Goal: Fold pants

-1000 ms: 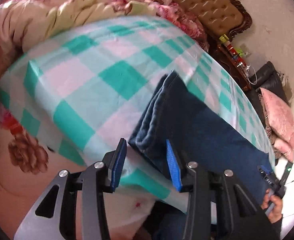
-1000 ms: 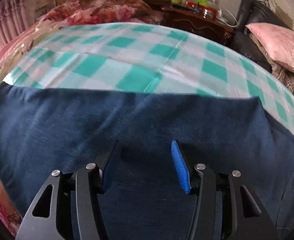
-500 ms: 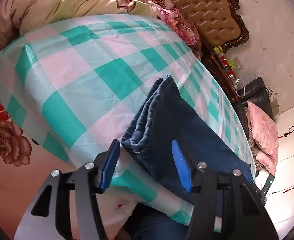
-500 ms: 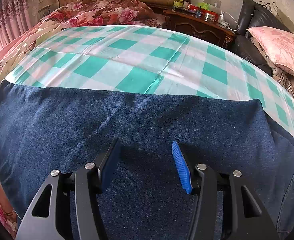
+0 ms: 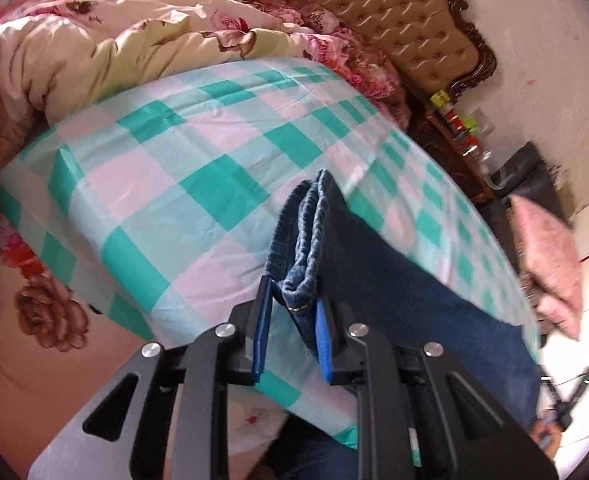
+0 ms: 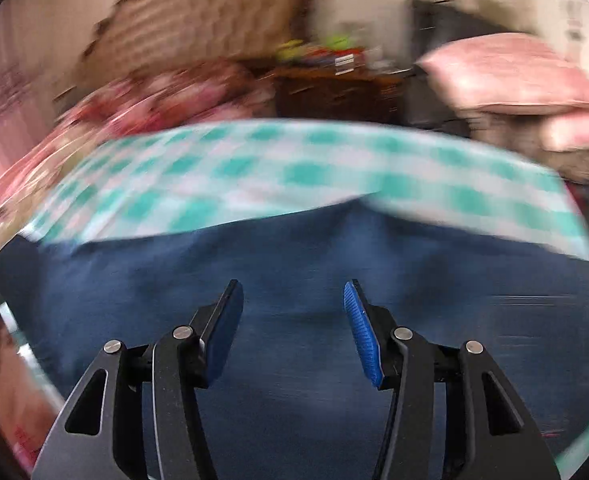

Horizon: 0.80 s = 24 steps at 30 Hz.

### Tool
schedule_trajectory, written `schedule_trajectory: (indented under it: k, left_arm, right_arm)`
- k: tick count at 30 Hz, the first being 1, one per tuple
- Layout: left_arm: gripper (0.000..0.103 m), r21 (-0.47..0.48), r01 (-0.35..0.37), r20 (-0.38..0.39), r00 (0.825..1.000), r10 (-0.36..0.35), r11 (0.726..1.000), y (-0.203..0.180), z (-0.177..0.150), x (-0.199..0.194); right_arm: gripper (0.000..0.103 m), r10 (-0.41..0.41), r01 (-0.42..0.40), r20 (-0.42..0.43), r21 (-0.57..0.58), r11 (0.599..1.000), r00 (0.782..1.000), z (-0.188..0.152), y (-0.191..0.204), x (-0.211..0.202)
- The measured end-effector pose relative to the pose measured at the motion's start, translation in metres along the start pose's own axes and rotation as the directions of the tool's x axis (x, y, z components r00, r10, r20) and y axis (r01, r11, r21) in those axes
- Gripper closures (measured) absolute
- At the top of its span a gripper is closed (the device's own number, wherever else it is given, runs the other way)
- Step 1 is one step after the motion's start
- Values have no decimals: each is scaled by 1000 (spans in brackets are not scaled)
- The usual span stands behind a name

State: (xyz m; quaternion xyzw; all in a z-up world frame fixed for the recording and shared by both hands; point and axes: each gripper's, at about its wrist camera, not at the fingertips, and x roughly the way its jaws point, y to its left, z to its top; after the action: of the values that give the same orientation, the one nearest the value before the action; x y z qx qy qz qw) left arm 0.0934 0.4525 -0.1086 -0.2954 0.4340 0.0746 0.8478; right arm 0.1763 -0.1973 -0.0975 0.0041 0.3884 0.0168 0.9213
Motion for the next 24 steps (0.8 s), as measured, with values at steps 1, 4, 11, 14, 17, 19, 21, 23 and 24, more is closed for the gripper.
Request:
schedule_trajectory:
  k: [1,4,11,14,17,19,21,23,24]
  left_arm:
    - [68,5,-84,20,996,84,996,-2,0,-3]
    - [55,34,-187,97,978,183,982,-14,2,-19]
    - [55,387,-113,185,982,43,915,-188,-32,-16]
    - [55,501,6,111,991,-71,866,-267,-66,11]
    - [59,599,120,15,987,-160,791,-347,-111,41]
    - [59,584,167,-12,980,-198,794,-372,-127,55]
    - [58,484,230,-37,969,-243,844,-364,-126,63]
    - [58,400,230,-32,971,-237,887,-337,-117,66]
    - [58,373,212,-12,975,-223,903,-319,-110,63]
  right_arm:
    - [53,-61,61,17,37,997,998,0,-32,-10]
    - [53,-232,227,17,141,964,973,-8,-125,-31]
    - [59,-451,481,-194,154,863,871,-57,-268,-16]
    - [63,-470,501,-204,139,854,859,-71,-279,-11]
    - [63,-489,522,-217,135,842,845,-78,-280,-6]
    - [63,-500,532,-219,117,839,838,-77,-278,-5]
    - [63,-515,541,-212,90,836,831,-77,-275,-4]
    - [63,-517,541,-211,73,838,830,-77,-274,-4]
    - [63,-512,536,-214,73,841,832,-76,-275,-4]
